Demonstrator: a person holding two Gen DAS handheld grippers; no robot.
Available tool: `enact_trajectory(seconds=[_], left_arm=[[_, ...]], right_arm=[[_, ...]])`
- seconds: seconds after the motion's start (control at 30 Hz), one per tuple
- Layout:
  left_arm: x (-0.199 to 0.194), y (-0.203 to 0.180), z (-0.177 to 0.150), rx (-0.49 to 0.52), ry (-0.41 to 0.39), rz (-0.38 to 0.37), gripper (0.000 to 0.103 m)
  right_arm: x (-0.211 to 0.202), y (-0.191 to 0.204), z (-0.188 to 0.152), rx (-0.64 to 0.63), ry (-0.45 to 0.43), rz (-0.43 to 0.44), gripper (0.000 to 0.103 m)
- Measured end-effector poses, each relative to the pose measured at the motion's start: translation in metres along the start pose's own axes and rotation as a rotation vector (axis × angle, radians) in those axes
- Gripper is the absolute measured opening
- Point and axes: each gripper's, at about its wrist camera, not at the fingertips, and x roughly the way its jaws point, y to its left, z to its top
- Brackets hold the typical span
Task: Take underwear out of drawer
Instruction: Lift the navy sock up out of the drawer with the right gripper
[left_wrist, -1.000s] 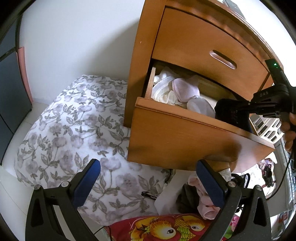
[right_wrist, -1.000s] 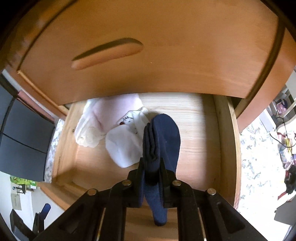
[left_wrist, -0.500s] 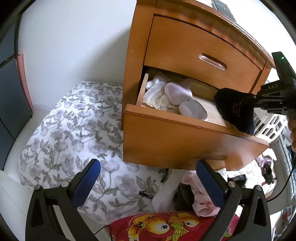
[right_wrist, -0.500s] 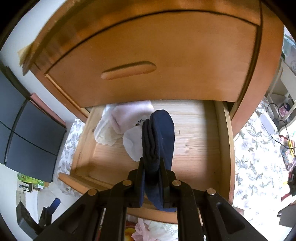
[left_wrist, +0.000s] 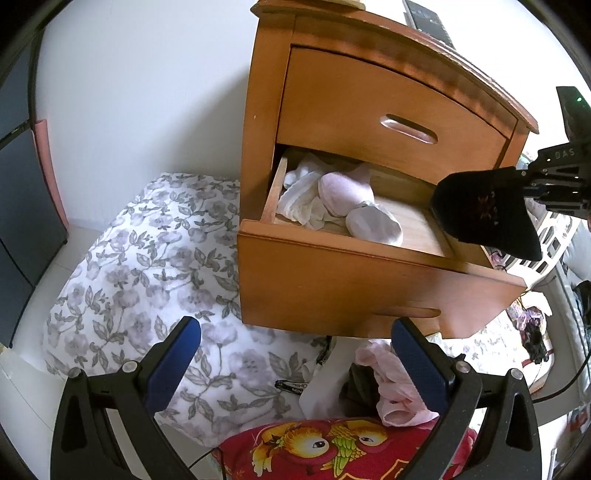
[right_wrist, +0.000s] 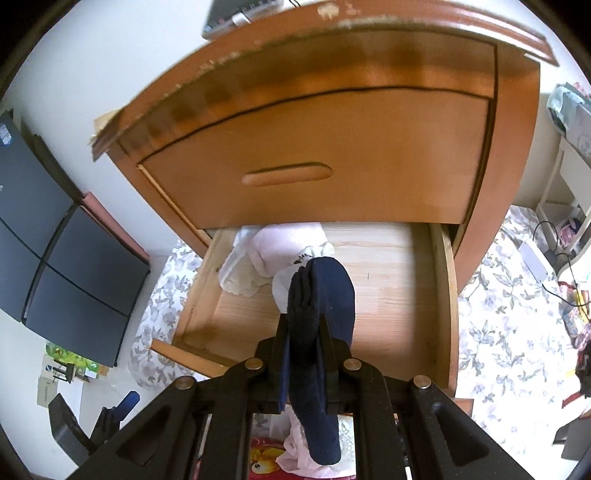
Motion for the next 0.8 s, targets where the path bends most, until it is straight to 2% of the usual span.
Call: enact_trajectory(seconds=[0.37,0.8], left_arm=[[-0.014,-0.011,0.000,0.029,-0.017,-0.002,0.103],[-0.031,-0.025,-0.003,0.063,-0.043,-0.005,0.103]], right_arm=[[-0.040,0.000,-0.013,0.002,-0.056,0.045,0.012],[-0.081,-0.006,-0.048,0.004,-0.101,0.069,0.012]])
